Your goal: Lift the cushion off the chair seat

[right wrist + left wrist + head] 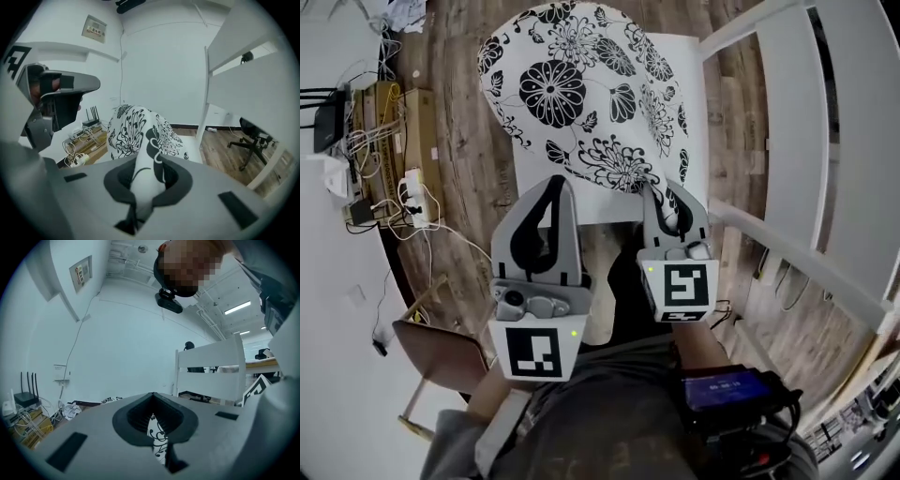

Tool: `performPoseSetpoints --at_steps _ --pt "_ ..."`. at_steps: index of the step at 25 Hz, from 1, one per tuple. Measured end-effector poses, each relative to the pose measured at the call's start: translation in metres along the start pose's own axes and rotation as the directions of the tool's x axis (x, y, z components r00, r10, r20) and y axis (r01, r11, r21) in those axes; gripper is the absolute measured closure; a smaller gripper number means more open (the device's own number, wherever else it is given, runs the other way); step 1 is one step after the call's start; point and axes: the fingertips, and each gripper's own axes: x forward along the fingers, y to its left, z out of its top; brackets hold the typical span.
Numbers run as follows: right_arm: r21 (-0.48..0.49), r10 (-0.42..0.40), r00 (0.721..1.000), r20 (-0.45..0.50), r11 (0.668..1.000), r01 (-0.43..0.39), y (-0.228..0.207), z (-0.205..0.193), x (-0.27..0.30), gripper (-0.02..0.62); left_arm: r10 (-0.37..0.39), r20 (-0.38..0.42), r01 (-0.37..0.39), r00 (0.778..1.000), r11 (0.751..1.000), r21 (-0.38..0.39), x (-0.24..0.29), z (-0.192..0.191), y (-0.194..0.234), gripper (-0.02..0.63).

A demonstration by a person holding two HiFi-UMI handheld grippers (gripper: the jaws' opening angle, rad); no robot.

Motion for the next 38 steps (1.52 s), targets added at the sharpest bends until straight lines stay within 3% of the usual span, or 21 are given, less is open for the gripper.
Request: performPoseSetpoints --at_steps 5,12,20,28,38 --pt "-0.016 0.001 0.999 0.043 1.000 0.000 0.002 0.054 -0.018 0.569 0.003 0.013 -0.003 1.000 1.000 0.002 -0.007 0.042 0.001 0.600" --pt "-0.030 -0.009 0.994 0.107 0.999 0.012 0.031 0.174 -0.055 0.569 -0.021 0.038 0.022 0.999 1.000 -0.011 -0.025 0.138 0.023 0.600" --pt "-0.026 0.019 0.979 0.204 1.000 -0.014 0.055 0.270 -0.095 0.569 0.002 0.057 -0.002 0.998 1.000 0.004 -0.042 0.212 0.036 0.600" --pt "-0.026 0.058 0.964 0.261 0.998 -0.053 0.085 0.344 -0.144 0.569 0.026 0.102 -0.028 0.994 0.999 0.023 -0.066 0.292 0.049 0.600" --pt "-0.034 0.106 0.935 0.339 0.994 -0.100 0.106 0.401 -0.195 0.569 0.053 0.123 -0.060 0.991 0.997 0.049 -0.090 0.352 0.041 0.600"
